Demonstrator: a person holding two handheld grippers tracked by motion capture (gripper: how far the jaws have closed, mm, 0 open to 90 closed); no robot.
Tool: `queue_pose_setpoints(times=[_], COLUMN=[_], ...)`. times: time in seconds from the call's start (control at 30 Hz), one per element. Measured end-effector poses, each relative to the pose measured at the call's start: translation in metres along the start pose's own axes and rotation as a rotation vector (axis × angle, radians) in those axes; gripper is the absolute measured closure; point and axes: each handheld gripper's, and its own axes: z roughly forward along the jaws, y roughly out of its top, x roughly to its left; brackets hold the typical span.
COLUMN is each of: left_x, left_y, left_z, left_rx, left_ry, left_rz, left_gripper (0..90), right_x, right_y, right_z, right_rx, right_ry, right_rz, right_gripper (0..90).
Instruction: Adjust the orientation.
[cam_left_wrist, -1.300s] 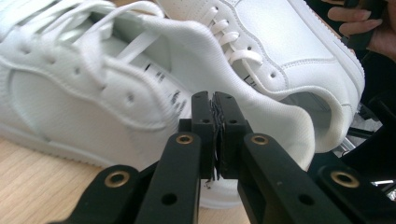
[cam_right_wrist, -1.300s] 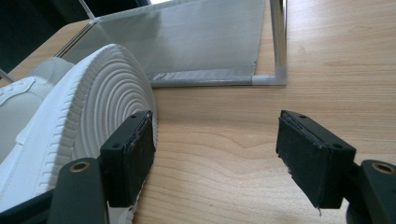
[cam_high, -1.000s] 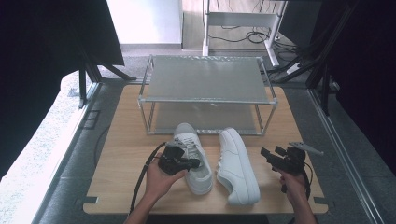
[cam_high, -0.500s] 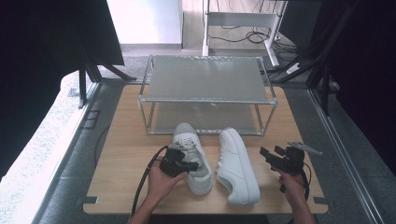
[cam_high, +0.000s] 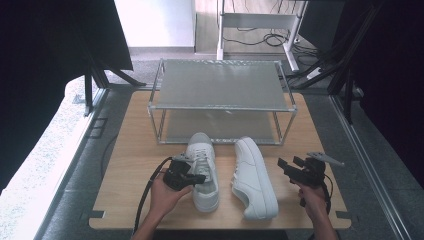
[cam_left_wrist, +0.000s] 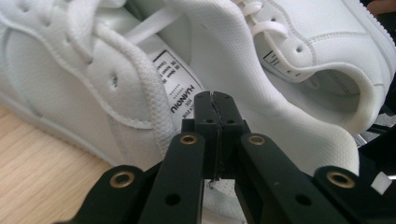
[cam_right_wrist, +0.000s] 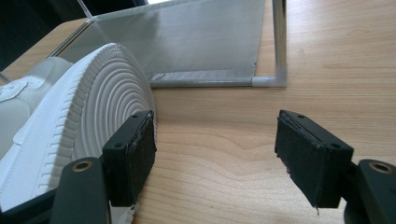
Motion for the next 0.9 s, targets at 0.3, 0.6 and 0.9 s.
queue_pose_setpoints(times=[0.3, 0.6, 0.9], left_x=[0.019, 0.026, 0.015], left_y=[-0.014, -0.015, -0.011], left_z=[-0.027, -0.038, -0.058], left_rx=[0.003, -0.016, -0.214], left_ry=[0.079, -0.002, -0.044], left_rz=[-0.023, -0.019, -0.025], left_gripper=[90.0, 80.0, 48.3], right_x=[-0.004, -0.004, 0.004], right_y=[0.001, 0.001, 0.005], right_z=[-0.004, -0.003, -0.011], right_rx=[-0.007, -0.007, -0.043], right_ry=[-0.006, -0.001, 0.017], right_rz=[0.009, 0.006, -0.062], right_gripper=[29.4, 31.0, 53.4])
